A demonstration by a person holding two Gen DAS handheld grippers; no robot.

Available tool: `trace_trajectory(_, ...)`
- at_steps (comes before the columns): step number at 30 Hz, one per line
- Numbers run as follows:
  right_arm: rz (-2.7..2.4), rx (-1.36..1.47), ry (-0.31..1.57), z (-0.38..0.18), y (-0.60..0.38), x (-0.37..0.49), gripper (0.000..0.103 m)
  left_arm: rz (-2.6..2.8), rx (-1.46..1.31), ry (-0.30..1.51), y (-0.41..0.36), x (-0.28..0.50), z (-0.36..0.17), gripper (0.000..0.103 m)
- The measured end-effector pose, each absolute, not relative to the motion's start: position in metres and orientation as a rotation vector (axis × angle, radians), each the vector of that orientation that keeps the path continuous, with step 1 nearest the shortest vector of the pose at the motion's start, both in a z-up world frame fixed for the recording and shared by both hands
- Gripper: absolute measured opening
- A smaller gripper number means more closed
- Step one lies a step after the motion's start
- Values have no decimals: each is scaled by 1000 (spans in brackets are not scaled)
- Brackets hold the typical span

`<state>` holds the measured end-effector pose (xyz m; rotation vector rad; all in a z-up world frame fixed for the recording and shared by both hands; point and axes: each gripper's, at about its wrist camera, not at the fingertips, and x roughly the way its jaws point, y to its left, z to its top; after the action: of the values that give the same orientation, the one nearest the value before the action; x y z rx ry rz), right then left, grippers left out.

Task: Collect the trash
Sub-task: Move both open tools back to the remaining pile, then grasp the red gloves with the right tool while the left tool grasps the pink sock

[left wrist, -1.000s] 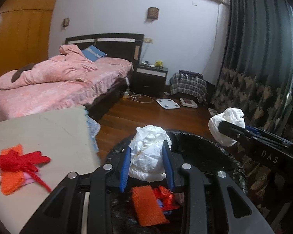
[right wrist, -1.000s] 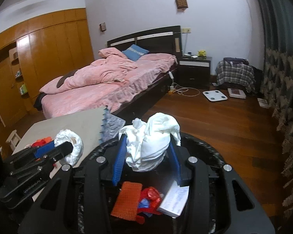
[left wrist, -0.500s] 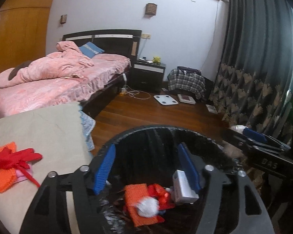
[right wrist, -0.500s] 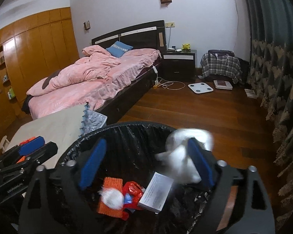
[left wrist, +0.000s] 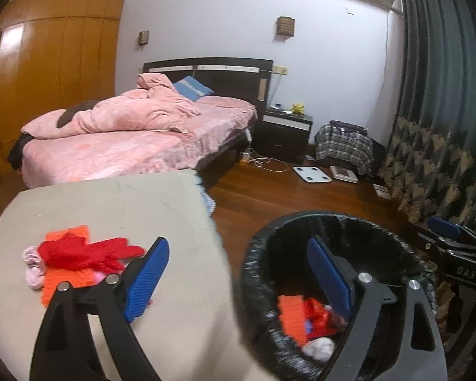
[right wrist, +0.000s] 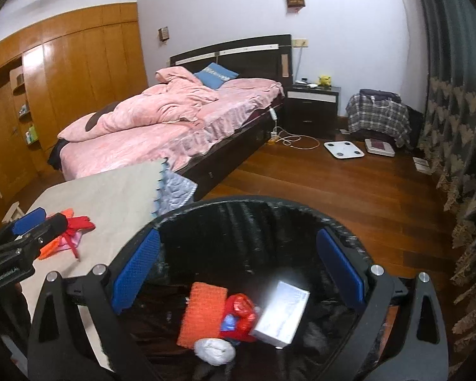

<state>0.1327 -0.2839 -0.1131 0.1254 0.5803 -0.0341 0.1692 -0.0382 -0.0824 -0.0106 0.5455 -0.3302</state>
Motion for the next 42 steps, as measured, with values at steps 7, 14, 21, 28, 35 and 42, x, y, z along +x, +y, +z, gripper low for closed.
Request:
trace_trajectory(7,82,91,591,-113,-235,147,96,-234,-24,550,-1,168,-86,88)
trace_trajectory(14,176,52,578,-107,-187,167,96,-110,-43,552,50,169,-92,88)
trace_trajectory(21,258,37,571,-107,-133,195,96,5,-52,564,116,170,-104,88)
trace_trajectory(28,312,-4,601,-125,-80,223,96,67,-77,601,168,183,-123,80)
trace_trajectory(35,333,-10,634,-146,-49,247,96,67,-97,646,196,204,-145,73)
trace_trajectory(42,356,-41,642,-158,-32,256,96,43,-127,676,204,227,-158,70)
